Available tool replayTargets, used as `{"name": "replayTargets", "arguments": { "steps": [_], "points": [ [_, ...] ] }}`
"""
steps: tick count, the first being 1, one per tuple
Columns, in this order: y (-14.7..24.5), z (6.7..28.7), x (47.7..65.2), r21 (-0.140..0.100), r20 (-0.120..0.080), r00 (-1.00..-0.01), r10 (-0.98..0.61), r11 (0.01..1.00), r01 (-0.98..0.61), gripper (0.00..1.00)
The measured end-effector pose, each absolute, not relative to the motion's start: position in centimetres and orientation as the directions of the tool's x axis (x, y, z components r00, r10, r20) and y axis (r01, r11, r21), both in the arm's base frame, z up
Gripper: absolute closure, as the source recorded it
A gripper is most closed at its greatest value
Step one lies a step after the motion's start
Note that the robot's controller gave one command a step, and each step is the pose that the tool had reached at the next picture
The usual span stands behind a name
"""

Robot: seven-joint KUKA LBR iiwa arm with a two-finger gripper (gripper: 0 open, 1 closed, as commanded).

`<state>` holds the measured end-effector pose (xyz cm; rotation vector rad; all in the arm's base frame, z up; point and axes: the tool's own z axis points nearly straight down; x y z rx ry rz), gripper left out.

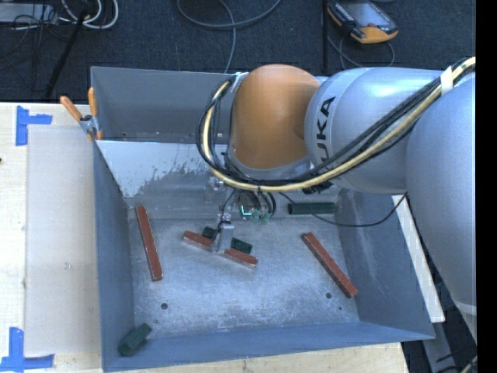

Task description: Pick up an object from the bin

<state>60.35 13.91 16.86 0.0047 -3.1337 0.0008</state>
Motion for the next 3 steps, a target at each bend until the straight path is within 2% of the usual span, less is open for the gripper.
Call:
{"name": "replayTargets", "arguments": {
  "steps": [1, 2, 3],
  "points": [
    [11.6, 6.9, 60.1, 0.001, 0.004, -0.945, -0.326, 0.945, -0.326, 0.0],
    [11.6, 7.1, 60.2, 0.002, 0.001, -0.947, -0.322, 0.947, -0.322, 1.0],
    [10.9, 19.3, 60.6, -0.002, -0.009, -0.923, -0.384, 0.923, -0.384, 1.0]
  ]
}}
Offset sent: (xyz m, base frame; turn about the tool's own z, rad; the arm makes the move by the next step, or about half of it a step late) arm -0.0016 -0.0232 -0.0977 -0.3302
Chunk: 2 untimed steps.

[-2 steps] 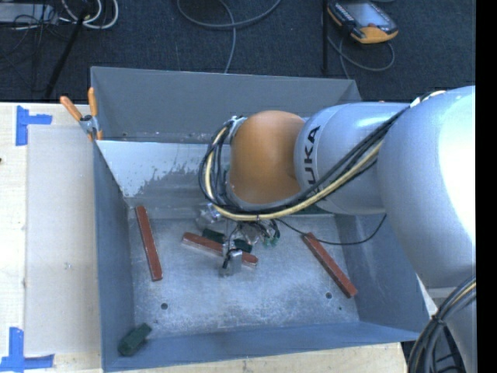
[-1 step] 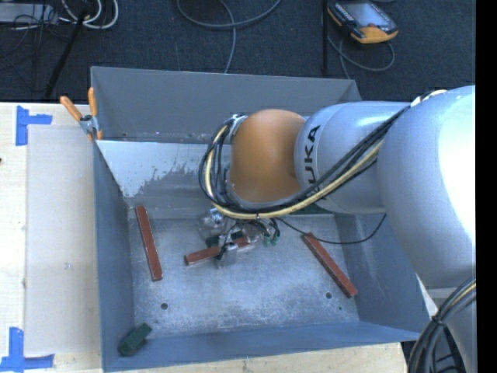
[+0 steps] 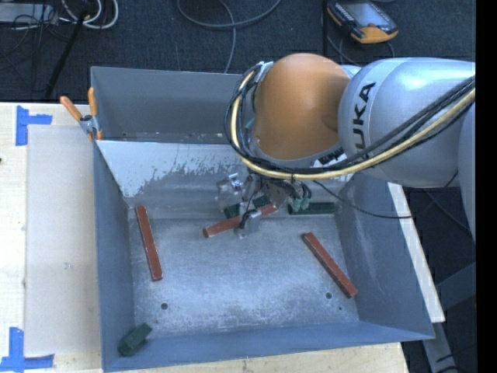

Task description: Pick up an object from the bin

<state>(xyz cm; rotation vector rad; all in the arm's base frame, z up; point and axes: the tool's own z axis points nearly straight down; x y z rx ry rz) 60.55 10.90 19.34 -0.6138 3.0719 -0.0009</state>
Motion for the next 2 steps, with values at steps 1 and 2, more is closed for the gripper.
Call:
{"name": "replayTargets", "arguments": {
  "steps": [1, 2],
  "points": [
    [6.44, 24.38, 59.5, -0.002, -0.004, -0.802, -0.597, 0.802, -0.597, 1.0],
    [6.55, 24.22, 59.43, 0.001, -0.002, -0.803, -0.596, 0.803, -0.596, 1.0]
  ]
}}
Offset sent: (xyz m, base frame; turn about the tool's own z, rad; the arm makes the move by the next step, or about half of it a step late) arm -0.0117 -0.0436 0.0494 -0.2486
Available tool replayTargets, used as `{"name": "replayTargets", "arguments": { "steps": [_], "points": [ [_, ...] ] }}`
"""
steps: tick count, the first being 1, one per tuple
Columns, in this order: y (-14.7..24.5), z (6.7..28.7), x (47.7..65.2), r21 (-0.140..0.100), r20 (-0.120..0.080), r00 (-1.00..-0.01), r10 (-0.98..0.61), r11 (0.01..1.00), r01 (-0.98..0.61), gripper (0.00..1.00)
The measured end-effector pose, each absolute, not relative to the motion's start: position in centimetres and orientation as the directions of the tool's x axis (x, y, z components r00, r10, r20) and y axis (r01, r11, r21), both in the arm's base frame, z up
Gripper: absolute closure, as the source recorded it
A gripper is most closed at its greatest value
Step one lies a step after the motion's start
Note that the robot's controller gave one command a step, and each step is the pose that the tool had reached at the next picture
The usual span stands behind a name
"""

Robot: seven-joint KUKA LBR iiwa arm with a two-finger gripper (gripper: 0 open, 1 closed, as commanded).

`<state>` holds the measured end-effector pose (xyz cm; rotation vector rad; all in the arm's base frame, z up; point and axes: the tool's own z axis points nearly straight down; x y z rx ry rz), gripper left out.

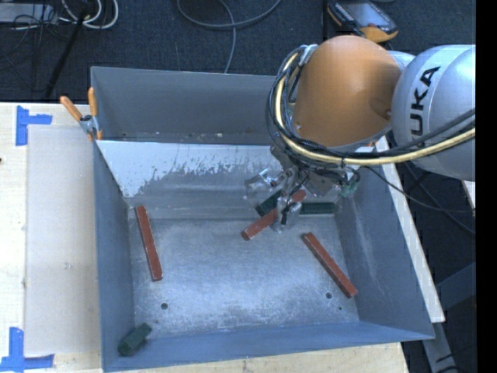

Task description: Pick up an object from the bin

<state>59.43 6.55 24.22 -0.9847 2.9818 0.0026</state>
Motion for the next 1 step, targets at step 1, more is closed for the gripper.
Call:
{"name": "replayTargets", "arguments": {
  "steps": [1],
  "points": [
    [7.39, 25.51, 51.99, 0.003, 0.002, -0.847, -0.531, 0.847, -0.531, 1.0]
  ]
}}
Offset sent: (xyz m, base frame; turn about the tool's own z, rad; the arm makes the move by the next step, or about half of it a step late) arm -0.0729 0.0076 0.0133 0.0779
